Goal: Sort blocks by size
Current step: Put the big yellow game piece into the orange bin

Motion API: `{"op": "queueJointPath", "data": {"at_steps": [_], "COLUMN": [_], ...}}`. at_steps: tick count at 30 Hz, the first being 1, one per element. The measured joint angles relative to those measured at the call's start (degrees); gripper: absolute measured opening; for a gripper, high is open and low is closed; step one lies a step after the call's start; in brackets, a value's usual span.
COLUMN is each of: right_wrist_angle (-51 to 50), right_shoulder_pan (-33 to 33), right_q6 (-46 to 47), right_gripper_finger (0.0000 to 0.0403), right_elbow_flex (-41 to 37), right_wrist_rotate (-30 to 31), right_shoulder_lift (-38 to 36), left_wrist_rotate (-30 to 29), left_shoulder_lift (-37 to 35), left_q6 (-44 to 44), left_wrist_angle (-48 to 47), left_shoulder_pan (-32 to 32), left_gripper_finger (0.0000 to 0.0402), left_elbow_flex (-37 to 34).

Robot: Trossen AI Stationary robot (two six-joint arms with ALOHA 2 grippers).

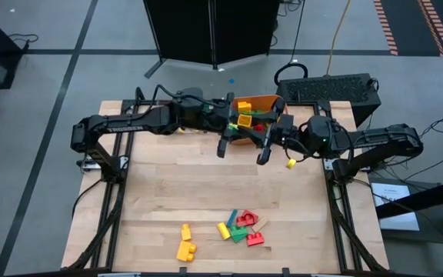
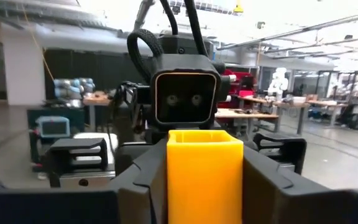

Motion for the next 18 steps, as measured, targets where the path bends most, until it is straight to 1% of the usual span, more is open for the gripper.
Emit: {"op": "queueJointPath", "data": {"at_steps": [3, 5, 10, 13, 15, 18], "right_wrist_angle": [-1.17, -1.37, -3.8, -6.25, -7.1, -7.18], "right_shoulder_pan": [-0.15, -0.2, -0.04, -0.09, 0.02, -0.03], "right_q6": [-4.02, -6.65, -10.93, -11.87, -12.25, -11.79], "right_gripper_finger": [0.0161, 0.0174, 0.0194, 0.0194, 0.0194, 0.0195], "right_elbow_flex": [1.8, 3.84, 8.32, 8.57, 8.52, 8.86], "right_wrist_rotate": [1.43, 2.17, 3.28, 4.4, 4.29, 4.5], "right_shoulder_lift": [-0.87, -2.42, -7.14, -8.38, -9.59, -11.9], "left_wrist_rotate": [-3.42, -5.26, -6.45, -12.14, -15.23, -14.58], "left_shoulder_lift": [-0.05, -0.33, 0.4, 0.84, 3.41, 7.65], "left_q6": [0.18, 0.09, 0.03, 0.58, 1.2, -0.9], "left_wrist_angle": [-0.14, -2.19, -3.51, -5.43, -5.75, -9.05], "left_shoulder_pan": [1.17, 2.72, 6.94, 9.52, 11.68, 14.18], "left_gripper_finger": [0.0111, 0.0111, 0.0111, 0.0111, 0.0111, 0.0111], "left_elbow_flex": [0.25, 0.16, -0.11, -0.02, 0.18, -0.17]}}
